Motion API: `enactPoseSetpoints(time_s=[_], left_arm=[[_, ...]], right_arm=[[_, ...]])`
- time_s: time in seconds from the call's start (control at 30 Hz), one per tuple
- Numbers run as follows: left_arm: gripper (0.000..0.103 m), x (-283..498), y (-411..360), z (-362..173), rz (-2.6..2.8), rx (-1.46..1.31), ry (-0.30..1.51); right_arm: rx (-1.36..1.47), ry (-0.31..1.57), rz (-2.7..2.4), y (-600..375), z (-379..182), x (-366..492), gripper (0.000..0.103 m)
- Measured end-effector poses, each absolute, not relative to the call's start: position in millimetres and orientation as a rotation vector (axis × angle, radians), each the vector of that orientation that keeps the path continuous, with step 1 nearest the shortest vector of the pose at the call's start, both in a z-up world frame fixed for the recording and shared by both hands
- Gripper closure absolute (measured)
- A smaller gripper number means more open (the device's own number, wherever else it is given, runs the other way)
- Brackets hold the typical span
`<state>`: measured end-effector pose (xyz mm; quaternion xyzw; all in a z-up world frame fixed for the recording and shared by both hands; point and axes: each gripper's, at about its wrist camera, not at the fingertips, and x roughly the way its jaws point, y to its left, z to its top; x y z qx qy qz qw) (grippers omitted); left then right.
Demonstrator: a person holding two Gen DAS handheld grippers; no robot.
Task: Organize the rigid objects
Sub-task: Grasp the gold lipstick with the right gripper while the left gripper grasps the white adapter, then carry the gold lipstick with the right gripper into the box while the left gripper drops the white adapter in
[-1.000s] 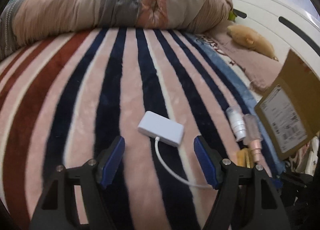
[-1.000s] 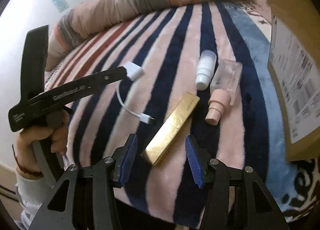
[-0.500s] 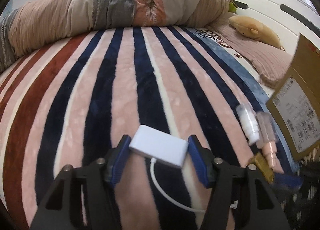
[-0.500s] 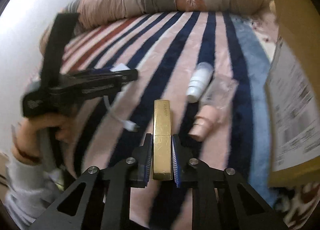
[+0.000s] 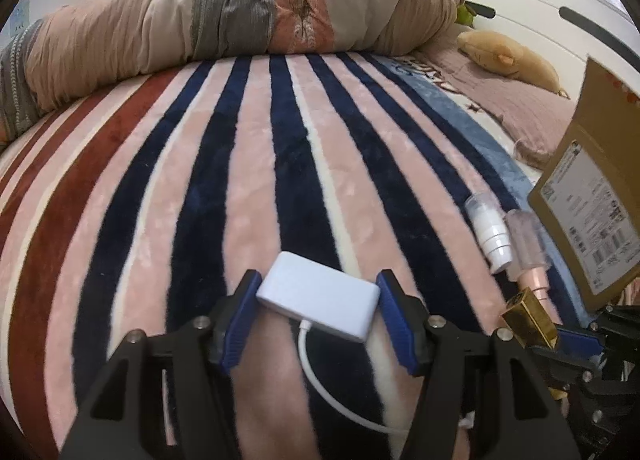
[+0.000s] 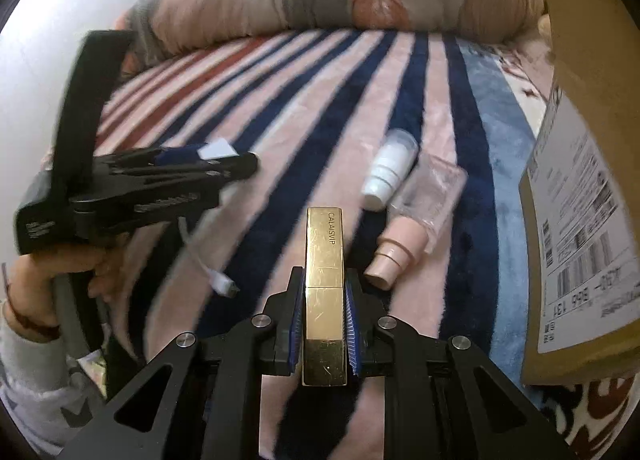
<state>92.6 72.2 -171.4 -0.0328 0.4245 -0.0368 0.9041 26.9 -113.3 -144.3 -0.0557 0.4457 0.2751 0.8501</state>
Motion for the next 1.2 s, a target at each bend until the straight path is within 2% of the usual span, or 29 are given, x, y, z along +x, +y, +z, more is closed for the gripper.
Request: enactPoseSetpoints(time_s=[0.2,0.33,0.57,0.87,1.2], left_arm=[[0.047,70.2,76.1,-119.5,-0.075,-0.081,0.78],[0.047,49.9,66.2,-64.1,-0.122,-0.068,0.67],[0.047,37.7,22.0,5.8,-0.263,-0.042,0.534],[0.047,69.3,-97.2,48.4,-0.453,0.097,0.497],[0.047,115.0,-182.9,16.1,-0.514,0.241,0.654]], right_arm=[[-0.094,0.801,0.662,-116.9,-85.4,3.8,0.09],[-0.062,0.682,0.684,-137.4,-39.4,-4.8,0.09],[0.014,0.525,0.525,-218.6,15.0,2.4,0.09],[0.031,0.667,0.292,-297.1,-26.1,58.3,0.089],[0.024,0.713,0.267,-317.9,-49.8,58.4,0.089]])
